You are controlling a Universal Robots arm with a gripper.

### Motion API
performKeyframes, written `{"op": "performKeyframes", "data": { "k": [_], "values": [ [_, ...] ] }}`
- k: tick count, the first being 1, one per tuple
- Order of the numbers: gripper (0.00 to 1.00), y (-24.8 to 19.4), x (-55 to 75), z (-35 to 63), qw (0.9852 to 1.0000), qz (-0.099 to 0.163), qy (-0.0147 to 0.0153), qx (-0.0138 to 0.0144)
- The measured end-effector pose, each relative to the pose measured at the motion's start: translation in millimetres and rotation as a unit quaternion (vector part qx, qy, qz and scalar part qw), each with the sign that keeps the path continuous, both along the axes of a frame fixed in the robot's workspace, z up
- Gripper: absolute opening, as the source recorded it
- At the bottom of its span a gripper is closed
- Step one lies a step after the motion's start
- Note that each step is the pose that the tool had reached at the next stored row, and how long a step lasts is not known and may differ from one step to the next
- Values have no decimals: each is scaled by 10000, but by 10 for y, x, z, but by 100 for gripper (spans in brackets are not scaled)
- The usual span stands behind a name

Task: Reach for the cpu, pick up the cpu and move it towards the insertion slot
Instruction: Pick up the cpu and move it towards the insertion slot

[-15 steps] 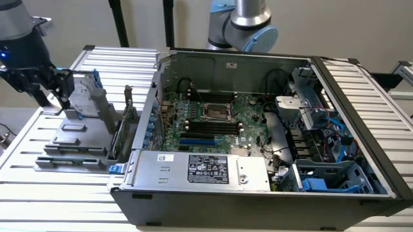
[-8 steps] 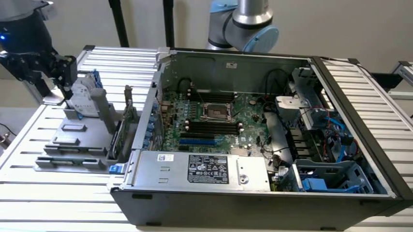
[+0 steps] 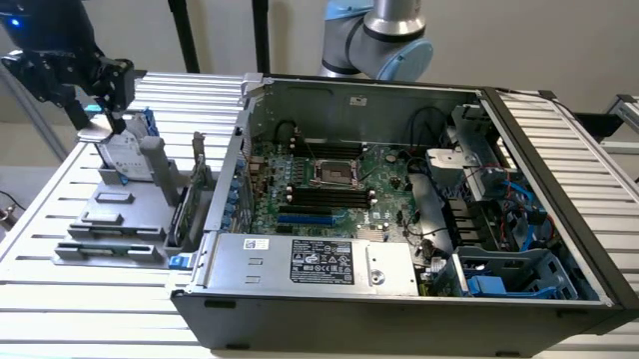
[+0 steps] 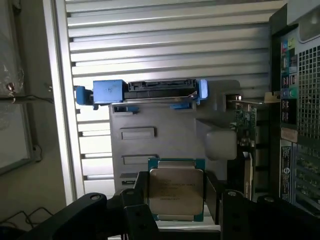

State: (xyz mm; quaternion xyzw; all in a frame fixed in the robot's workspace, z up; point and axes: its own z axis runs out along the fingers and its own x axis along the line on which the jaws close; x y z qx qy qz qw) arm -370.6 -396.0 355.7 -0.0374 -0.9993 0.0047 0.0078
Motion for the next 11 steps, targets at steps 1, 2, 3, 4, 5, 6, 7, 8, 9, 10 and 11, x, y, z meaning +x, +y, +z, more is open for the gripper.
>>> {"op": "performKeyframes", "data": {
  "k": [1, 2, 3, 4, 5, 6, 7, 8, 9, 10, 11],
  "values": [
    [55, 2, 45, 38, 10000, 0, 0, 1],
    [55, 4, 93, 76, 10000, 0, 0, 0],
    [55, 5, 138, 111, 10000, 0, 0, 0],
    [55, 7, 182, 145, 10000, 0, 1, 0],
    [55, 8, 227, 173, 10000, 0, 1, 1],
    [55, 9, 272, 195, 10000, 0, 2, 4],
    [55, 9, 322, 214, 10000, 0, 2, 9],
    [55, 10, 367, 230, 10000, 0, 2, 14],
    [55, 10, 412, 245, 10000, 1, 3, 20],
    [55, 10, 456, 260, 10000, 0, 3, 26],
    [55, 11, 501, 272, 10000, 0, 3, 32]
  ]
}}
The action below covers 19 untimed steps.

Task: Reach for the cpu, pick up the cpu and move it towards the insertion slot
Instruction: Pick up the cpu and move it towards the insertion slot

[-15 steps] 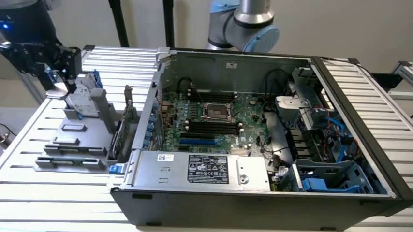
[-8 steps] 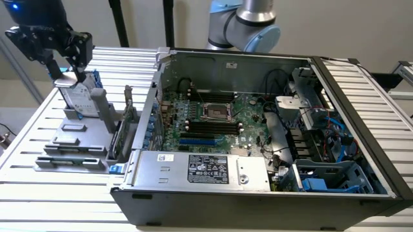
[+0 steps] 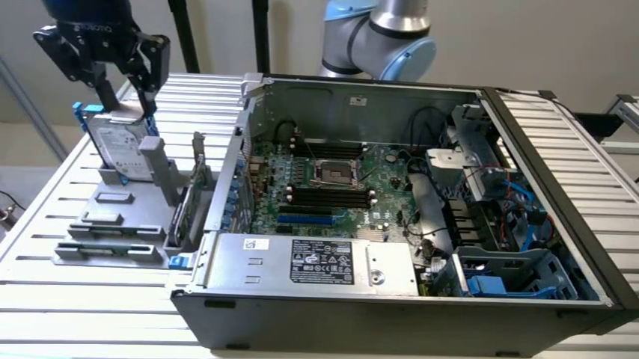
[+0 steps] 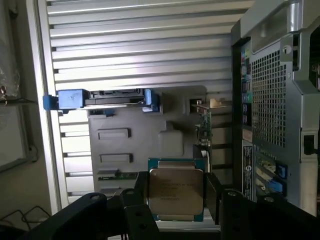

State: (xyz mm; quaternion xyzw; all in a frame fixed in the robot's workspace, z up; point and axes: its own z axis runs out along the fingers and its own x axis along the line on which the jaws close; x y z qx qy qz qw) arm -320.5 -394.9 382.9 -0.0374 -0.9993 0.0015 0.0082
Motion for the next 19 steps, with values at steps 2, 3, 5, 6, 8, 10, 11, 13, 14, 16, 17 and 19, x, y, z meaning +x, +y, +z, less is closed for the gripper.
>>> {"op": "performKeyframes", "data": {
  "k": [2, 3, 5, 6, 8, 10, 11, 13, 14, 16, 17, 19],
  "values": [
    [55, 0, 88, 19, 10000, 0, 1, 13],
    [55, 1, 138, 29, 10000, 1, 1, 21],
    [55, 1, 227, 47, 10000, 0, 1, 34],
    [55, 2, 272, 56, 10000, 0, 3, 40],
    [55, 2, 363, 72, 10000, 1, 4, 53],
    [55, 2, 456, 85, 10000, 0, 3, 66],
    [55, 3, 500, 91, 10000, 0, 4, 72],
    [55, 3, 590, 97, 10000, 1, 4, 93],
    [55, 3, 636, 99, 9999, 0, 4, 104],
    [55, 4, 726, 102, 9999, 0, 5, 127],
    [55, 4, 771, 103, 9999, 0, 4, 139],
    [55, 5, 865, 105, 9999, 0, 5, 161]
  ]
}}
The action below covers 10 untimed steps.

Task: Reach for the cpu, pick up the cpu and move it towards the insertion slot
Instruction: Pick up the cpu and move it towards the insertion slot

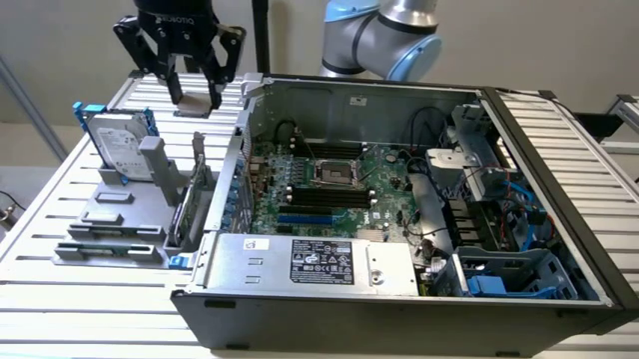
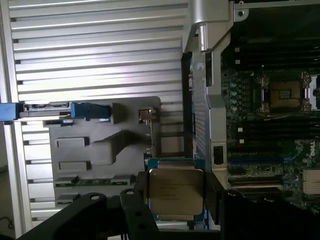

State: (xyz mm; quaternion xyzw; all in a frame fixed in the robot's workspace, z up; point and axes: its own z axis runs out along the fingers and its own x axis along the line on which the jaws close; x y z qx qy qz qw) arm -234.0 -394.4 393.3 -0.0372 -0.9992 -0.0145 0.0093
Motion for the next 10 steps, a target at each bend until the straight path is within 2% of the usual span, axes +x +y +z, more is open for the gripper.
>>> {"op": "performKeyframes", "data": {
  "k": [4, 10],
  "values": [
    [55, 1, 181, 0, 10000, 0, 1, 37],
    [55, 5, 452, 0, 10000, 0, 2, 74]
  ]
}}
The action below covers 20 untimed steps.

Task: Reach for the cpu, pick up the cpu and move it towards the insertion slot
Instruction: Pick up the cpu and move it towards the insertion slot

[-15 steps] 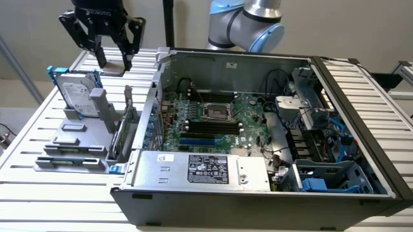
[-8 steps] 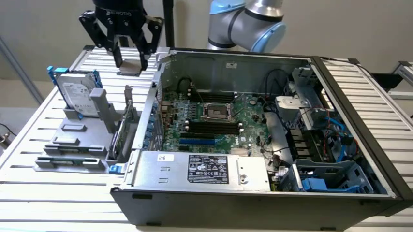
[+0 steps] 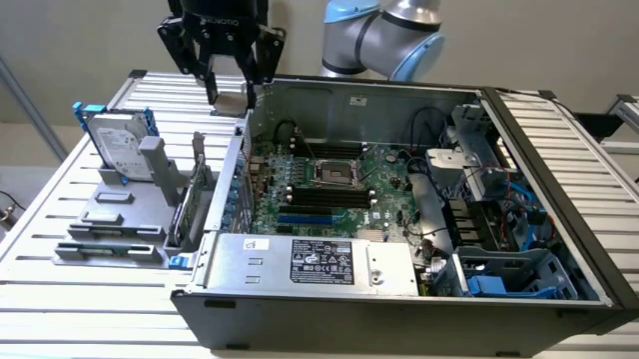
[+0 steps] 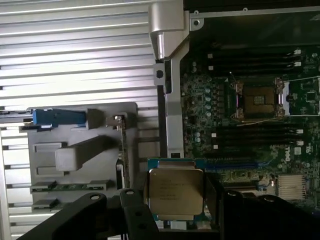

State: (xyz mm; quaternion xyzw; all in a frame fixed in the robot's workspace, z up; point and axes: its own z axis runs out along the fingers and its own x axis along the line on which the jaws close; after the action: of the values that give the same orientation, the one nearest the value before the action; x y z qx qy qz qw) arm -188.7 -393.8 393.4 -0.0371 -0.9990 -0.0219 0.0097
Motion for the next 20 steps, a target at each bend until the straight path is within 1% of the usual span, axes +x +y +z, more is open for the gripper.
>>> {"op": "performKeyframes", "data": {
  "k": [9, 15, 20],
  "values": [
    [55, 17, 411, -11, 10000, 0, 4, 22],
    [55, 44, 684, -56, 10000, 0, 8, 23],
    [55, 79, 909, -117, 10000, 0, 11, 23]
  ]
}}
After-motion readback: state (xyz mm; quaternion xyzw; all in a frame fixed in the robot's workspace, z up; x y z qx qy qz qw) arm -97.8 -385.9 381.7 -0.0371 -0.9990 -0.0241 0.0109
